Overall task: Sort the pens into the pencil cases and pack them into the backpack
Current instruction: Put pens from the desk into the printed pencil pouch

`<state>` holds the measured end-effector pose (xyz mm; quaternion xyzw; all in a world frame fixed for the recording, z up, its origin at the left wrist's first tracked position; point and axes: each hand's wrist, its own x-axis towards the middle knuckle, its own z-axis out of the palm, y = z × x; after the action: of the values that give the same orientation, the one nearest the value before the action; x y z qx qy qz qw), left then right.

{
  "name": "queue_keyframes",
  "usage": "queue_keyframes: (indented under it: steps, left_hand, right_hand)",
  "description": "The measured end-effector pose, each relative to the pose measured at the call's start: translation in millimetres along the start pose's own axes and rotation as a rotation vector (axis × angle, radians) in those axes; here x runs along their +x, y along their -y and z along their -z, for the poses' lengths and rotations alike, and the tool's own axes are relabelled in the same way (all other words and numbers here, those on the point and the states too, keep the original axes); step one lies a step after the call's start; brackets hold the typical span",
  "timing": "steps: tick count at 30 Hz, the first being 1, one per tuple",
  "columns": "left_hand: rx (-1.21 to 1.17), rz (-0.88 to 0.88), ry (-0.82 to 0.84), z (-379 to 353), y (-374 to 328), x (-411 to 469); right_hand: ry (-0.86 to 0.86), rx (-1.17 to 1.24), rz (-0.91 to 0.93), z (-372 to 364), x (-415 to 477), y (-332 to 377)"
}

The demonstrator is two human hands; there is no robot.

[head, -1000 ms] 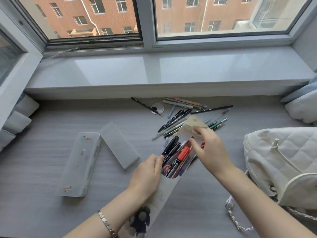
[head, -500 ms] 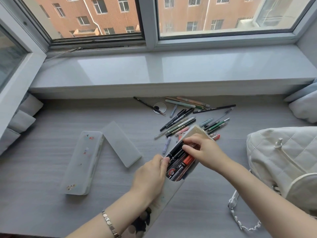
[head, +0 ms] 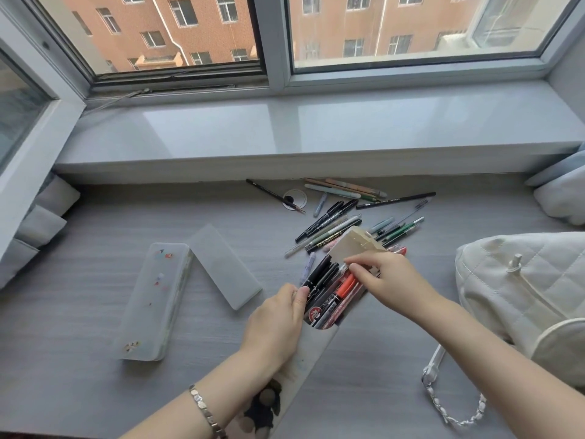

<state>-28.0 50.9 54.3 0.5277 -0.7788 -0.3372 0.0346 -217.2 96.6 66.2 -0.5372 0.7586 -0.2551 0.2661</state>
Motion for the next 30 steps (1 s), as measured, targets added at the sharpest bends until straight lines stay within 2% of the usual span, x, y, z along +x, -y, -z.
queue_keyframes:
  steps: [5, 14, 15, 18, 19, 20, 25, 28, 30]
  left_hand:
    - [0.046, 0.004, 0.017, -1, -1, 5]
    - [-0.001, 0.030, 0.012, 1, 7, 6]
    - [-0.046, 0.046, 0.026, 1, 10, 7]
    - [-0.156, 0.070, 0.060, 0, 16, 9]
    - [-0.167, 0.062, 0.068, 0, 17, 9]
    - [-0.175, 0.054, 0.069, 0, 17, 9]
    - [-0.252, 0.062, 0.040, -2, 17, 8]
    - [-0.248, 0.036, 0.064, -2, 12, 5]
    - [-0.246, 0.027, 0.087, 1, 7, 4]
  right_hand:
    - [0.073, -0.261, -0.078, 2, 2, 1]
    - [0.125, 0.077, -0.159, -4, -5, -4]
    - [0.070, 0.136, -0.146, -5, -7, -6]
    - [-0.265, 0.247, -0.079, -7, -9, -12]
    - [-0.330, 0.280, -0.097, -8, -8, -13]
    - [-0.339, 0.349, -0.144, -10, -7, -14]
    - [-0.120, 0.995, -0.470, -28, -6, -9]
    - [0.056, 1.270, -0.485, -40, -9, 3]
    - [0.059, 1.330, -0.493, -48, -10, 8]
